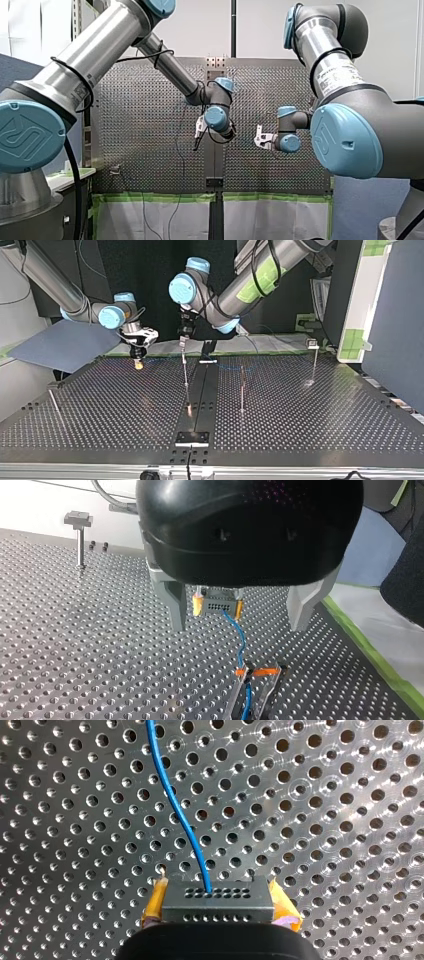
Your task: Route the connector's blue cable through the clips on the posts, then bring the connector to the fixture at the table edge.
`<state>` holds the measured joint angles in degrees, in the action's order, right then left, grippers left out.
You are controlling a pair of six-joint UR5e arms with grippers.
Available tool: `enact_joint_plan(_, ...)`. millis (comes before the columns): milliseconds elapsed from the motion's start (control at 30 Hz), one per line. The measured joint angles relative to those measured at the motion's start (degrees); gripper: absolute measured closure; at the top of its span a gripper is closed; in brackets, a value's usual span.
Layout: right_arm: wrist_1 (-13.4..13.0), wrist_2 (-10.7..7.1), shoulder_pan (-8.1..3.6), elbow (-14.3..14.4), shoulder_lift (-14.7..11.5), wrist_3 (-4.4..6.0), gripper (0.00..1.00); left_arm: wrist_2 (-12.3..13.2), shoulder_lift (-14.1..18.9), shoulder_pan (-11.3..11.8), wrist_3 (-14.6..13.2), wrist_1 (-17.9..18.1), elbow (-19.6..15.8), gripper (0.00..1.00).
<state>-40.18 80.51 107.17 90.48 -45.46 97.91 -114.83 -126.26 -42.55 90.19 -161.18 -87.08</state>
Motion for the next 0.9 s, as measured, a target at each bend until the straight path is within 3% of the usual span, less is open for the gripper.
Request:
enact_joint_plan(267, -0.1, -0.03, 0.01, 0.0, 0.0, 0.12, 1.0, 1.0, -0.1, -0.2, 1.4, 0.1, 0.0, 0.0)
enact_joint_plan(900, 0.0, -0.97, 0.08, 0.0, 0.0, 0.2, 1.0, 0.7, -0.1, 0.2, 3.1, 1.3, -1.6, 0.0)
